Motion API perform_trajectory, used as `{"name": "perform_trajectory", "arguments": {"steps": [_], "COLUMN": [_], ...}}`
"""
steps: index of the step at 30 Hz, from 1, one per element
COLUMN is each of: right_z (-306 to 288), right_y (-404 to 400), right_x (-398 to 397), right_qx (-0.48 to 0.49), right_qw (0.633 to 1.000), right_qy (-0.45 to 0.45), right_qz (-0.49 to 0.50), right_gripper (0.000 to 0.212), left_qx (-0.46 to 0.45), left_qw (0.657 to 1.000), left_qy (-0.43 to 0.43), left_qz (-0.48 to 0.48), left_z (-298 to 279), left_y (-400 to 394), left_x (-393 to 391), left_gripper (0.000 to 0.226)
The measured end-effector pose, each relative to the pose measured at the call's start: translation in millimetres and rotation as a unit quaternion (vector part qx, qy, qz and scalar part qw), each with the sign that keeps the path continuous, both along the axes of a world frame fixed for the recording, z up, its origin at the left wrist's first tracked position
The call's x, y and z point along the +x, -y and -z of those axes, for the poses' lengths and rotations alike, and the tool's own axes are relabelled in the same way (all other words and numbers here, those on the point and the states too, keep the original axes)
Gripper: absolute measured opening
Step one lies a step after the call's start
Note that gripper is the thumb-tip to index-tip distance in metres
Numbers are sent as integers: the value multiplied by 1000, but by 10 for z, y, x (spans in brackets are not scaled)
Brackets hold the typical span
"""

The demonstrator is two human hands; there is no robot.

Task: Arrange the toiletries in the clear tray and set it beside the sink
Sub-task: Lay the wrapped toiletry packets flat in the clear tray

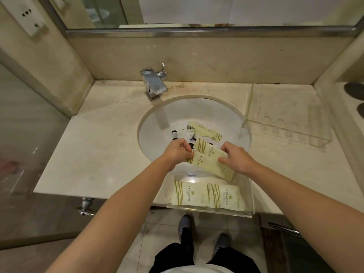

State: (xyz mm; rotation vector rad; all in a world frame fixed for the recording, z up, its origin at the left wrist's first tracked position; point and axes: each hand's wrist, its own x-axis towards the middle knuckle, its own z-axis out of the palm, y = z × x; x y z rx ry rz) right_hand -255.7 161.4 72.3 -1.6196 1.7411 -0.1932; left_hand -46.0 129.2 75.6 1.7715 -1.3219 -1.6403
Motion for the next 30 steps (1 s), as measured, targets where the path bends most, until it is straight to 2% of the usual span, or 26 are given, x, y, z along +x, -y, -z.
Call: {"name": "perform_trajectory", "arguments": {"steps": [3,6,10,15,21,24,27,30], "right_z": [74,127,145,186,216,213,199,233], "right_y": [-103,-169,-189,-182,-115,-89,-93,-132], "right_x": [13,37,80,131,188,241,302,366], "right_qx": [6,3,-5,2,-1,-12,-41,-121], "right_qw": [999,998,997,994,985,978,967,951], "right_qy": [-27,-41,-38,-49,-93,-122,-149,-180], "right_qz": [-24,-44,-66,-97,-147,-170,-201,-222], "right_gripper": [10,4,2,9,17,34,44,48], "left_qx": [-14,-67,-130,-168,-204,-233,-268,-279], "left_qw": [999,984,935,870,813,789,777,777], "left_qy": [28,116,242,322,379,406,425,442], "left_qz": [28,115,226,332,392,398,378,351], "left_z": [94,150,197,163,122,104,86,65], "left_y": [-130,-219,-283,-328,-328,-319,-292,-246], "left_x": [-27,-29,3,-1,30,65,141,231], "left_gripper": [25,23,17,25,21,21,20,19]}}
